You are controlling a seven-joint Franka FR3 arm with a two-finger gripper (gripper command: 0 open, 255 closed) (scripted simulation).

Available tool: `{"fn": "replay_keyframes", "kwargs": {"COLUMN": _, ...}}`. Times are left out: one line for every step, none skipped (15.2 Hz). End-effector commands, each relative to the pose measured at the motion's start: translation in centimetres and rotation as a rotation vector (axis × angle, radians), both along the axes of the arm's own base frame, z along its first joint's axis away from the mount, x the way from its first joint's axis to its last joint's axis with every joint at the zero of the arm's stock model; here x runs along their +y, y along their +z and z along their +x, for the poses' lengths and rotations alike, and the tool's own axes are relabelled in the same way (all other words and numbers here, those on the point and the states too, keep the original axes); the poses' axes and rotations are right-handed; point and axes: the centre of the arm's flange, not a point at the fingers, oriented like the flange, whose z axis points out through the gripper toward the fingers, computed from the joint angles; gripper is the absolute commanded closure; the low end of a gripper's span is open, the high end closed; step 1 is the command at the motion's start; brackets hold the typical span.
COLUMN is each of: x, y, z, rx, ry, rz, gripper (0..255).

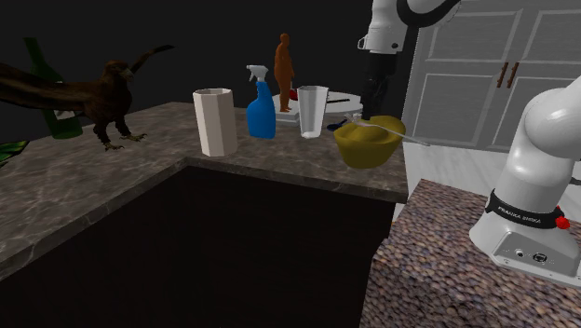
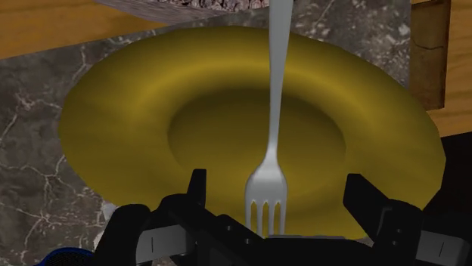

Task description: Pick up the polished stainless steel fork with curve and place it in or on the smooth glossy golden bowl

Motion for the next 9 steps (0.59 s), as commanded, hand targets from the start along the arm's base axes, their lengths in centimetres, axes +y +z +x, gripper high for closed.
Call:
{"fn": "replay_keyframes", "kwargs": {"x": -0.1, "y": 2.4, "z": 0.1, "rx": 0.002, "ry": 0.0, "rz": 0.0, "gripper": 0}}
{"fn": "replay_keyframes", "kwargs": {"x": -0.1, "y": 3.5, "z": 0.1, "rx": 0.002, "ry": 0.0, "rz": 0.0, "gripper": 0}}
{"fn": "replay_keyframes", "kwargs": {"x": -0.1, "y": 3.5, "z": 0.1, "rx": 0.002, "ry": 0.0, "rz": 0.0, "gripper": 0}}
{"fn": "replay_keyframes", "kwargs": {"x": -0.1, "y": 3.5, "z": 0.1, "rx": 0.002, "ry": 0.0, "rz": 0.0, "gripper": 0}}
{"fn": "replay_keyframes", "kwargs": {"x": -0.1, "y": 3.5, "z": 0.1, "rx": 0.002, "ry": 0.0, "rz": 0.0, "gripper": 0}}
{"fn": "replay_keyframes", "kwargs": {"x": -0.1, "y": 3.5, "z": 0.1, "rx": 0.002, "ry": 0.0, "rz": 0.0, "gripper": 0}}
{"fn": "replay_keyframes", "kwargs": {"x": -0.1, "y": 3.5, "z": 0.1, "rx": 0.002, "ry": 0.0, "rz": 0.0, "gripper": 0}}
{"fn": "replay_keyframes", "kwargs": {"x": -0.1, "y": 3.5, "z": 0.1, "rx": 0.002, "ry": 0.0, "rz": 0.0, "gripper": 0}}
{"fn": "replay_keyframes", "kwargs": {"x": -0.1, "y": 3.5, "z": 0.1, "rx": 0.002, "ry": 0.0, "rz": 0.0, "gripper": 0}}
